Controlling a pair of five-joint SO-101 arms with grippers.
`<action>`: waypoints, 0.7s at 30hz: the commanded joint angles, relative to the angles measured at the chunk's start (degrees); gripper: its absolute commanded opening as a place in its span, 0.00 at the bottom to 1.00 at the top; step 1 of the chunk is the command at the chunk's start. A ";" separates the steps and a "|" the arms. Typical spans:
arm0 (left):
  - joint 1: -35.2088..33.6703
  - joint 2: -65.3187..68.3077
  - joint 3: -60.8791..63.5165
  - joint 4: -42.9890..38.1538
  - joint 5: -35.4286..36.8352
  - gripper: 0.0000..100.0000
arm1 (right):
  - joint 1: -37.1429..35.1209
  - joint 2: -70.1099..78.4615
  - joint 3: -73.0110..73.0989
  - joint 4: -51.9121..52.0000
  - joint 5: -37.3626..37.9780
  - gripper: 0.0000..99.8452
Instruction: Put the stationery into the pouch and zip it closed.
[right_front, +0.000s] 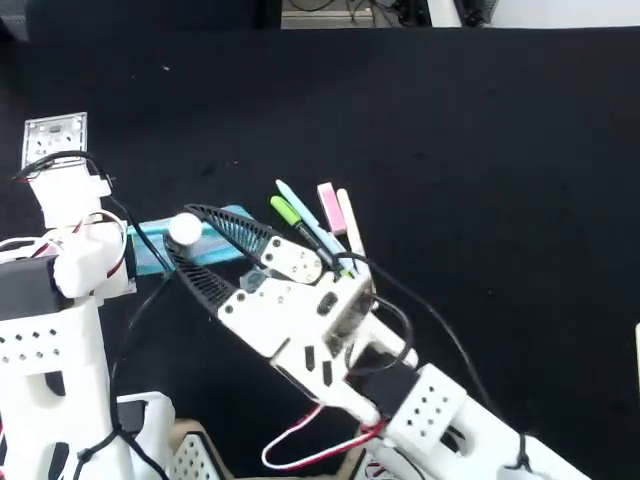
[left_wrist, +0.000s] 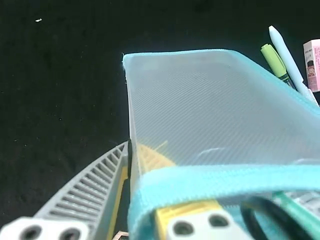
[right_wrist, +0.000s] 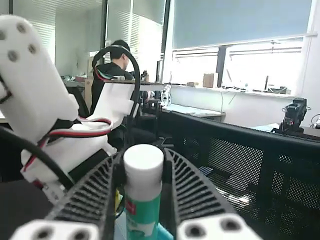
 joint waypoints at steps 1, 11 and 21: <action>0.66 0.44 -0.84 -0.35 0.35 0.03 | -0.44 2.77 -0.40 -3.43 0.88 0.01; 0.13 0.35 -1.10 -0.35 0.35 0.03 | -0.35 3.74 2.51 -3.25 0.97 0.01; 0.40 0.35 -1.01 -0.35 0.35 0.03 | -0.70 3.38 -6.55 20.22 0.53 0.16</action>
